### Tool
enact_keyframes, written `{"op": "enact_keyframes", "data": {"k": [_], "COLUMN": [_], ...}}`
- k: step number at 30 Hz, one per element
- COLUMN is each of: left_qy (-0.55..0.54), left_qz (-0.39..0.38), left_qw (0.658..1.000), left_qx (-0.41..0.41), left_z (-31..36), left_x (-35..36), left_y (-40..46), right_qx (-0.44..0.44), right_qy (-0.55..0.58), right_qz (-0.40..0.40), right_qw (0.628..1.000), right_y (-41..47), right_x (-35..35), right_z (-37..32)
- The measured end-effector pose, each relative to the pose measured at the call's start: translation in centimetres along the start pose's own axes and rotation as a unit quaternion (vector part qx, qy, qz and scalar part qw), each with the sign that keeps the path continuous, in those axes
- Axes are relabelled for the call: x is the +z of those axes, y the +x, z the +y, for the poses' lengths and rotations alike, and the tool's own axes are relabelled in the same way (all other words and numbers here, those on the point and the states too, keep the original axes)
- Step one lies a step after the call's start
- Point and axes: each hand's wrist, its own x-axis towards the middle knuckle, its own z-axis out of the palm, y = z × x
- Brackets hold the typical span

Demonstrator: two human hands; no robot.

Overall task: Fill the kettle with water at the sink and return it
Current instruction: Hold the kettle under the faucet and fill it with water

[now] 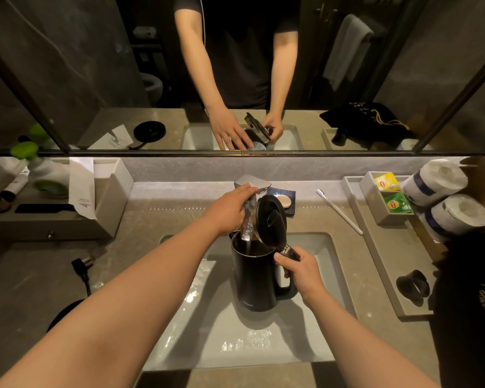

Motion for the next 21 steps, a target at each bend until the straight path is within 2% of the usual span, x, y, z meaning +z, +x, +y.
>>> {"op": "enact_keyframes", "data": {"k": [21], "left_qy": [-0.002], "left_qz": [-0.009], "left_qw": [1.000], "left_qx": [-0.011], "left_z": [0.01], "left_x": [-0.10], "left_y": [-0.02], "right_qx": [0.001], "right_qy": [-0.009], "right_qz": [0.002], "right_qw": [1.000], "right_y": [0.19], "right_x": [0.31], "right_z": [0.14]}}
